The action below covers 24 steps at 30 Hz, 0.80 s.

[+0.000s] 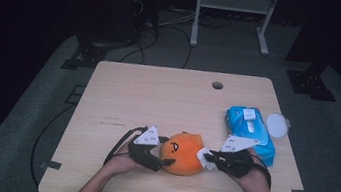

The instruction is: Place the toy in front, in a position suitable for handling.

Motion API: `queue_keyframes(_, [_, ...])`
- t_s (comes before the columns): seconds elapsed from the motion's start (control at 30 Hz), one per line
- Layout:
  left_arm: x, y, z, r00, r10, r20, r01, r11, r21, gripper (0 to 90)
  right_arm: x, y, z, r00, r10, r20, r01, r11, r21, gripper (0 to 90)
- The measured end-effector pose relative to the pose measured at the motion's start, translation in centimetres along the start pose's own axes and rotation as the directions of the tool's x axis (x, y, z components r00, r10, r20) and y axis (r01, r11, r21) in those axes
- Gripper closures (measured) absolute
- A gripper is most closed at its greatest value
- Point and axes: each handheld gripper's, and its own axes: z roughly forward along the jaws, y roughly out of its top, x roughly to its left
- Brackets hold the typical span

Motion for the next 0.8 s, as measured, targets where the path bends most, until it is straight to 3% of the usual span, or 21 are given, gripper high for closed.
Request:
queue_keyframes(0.07, [0.2, 0.2, 0.2, 0.9998, -0.021, 0.004, 0.021, 0.9997, -0.015, 23.4, 0.5, 0.6, 0.3, 0.9986, 0.012, -0.052, -0.013, 1.000, -0.026, 82.8])
queue_keyframes(0.13, [0.3, 0.4, 0.6, 0.9992, -0.037, 0.015, 0.037, 0.9986, -0.036, 23.4, 1.8, 1.6, 0.9, 0.9950, -0.026, -0.096, 0.022, 0.999, -0.043, 82.8])
queue_keyframes(0.2, [0.3, 0.6, 0.8, 0.9998, -0.018, 0.009, 0.019, 0.9996, -0.020, 23.7, 3.6, 2.7, 2.0, 0.9911, -0.110, -0.075, 0.109, 0.994, -0.020, 82.6])
queue_keyframes(0.27, [0.5, 0.4, 0.6, 0.9992, -0.039, 0.011, 0.039, 0.9990, -0.019, 24.2, 4.1, 2.9, 2.3, 0.9879, -0.147, -0.048, 0.147, 0.989, -0.008, 82.6])
queue_keyframes(0.33, [0.7, -0.1, 0.5, 0.9986, -0.053, 0.010, 0.053, 0.9984, -0.022, 24.6, 3.2, 2.6, 2.0, 0.9916, -0.125, -0.032, 0.125, 0.992, -0.013, 82.6])
queue_keyframes(0.47, [1.3, -0.5, 0.3, 0.9967, -0.079, 0.019, 0.080, 0.9964, -0.029, 24.5, 0.6, 0.7, 0.7, 0.9968, -0.055, 0.058, 0.054, 0.998, 0.010, 82.7])
queue_keyframes(0.57, [1.2, -0.3, 0.5, 0.9961, -0.086, 0.015, 0.087, 0.9957, -0.033, 24.0, -0.4, -0.4, 0.2, 0.9979, -0.012, 0.064, 0.011, 1.000, 0.012, 82.7])
queue_keyframes(0.6, [1.2, -0.2, 0.6, 0.9962, -0.086, 0.010, 0.087, 0.9957, -0.034, 23.7, -0.2, -0.3, 0.2, 0.9979, -0.013, 0.063, 0.012, 1.000, 0.010, 82.8])
queue_keyframes(0.73, [0.9, 0.0, 0.9, 0.9963, -0.086, -0.004, 0.086, 0.9957, -0.036, 23.0, 1.3, 0.9, 1.0, 0.9918, -0.093, 0.087, 0.091, 0.995, 0.029, 82.9])
queue_keyframes(0.8, [1.1, -0.3, 0.7, 0.9958, -0.091, 0.003, 0.091, 0.9948, -0.046, 23.2, 1.3, 1.2, 1.0, 0.9911, -0.096, 0.092, 0.094, 0.995, 0.028, 82.8])
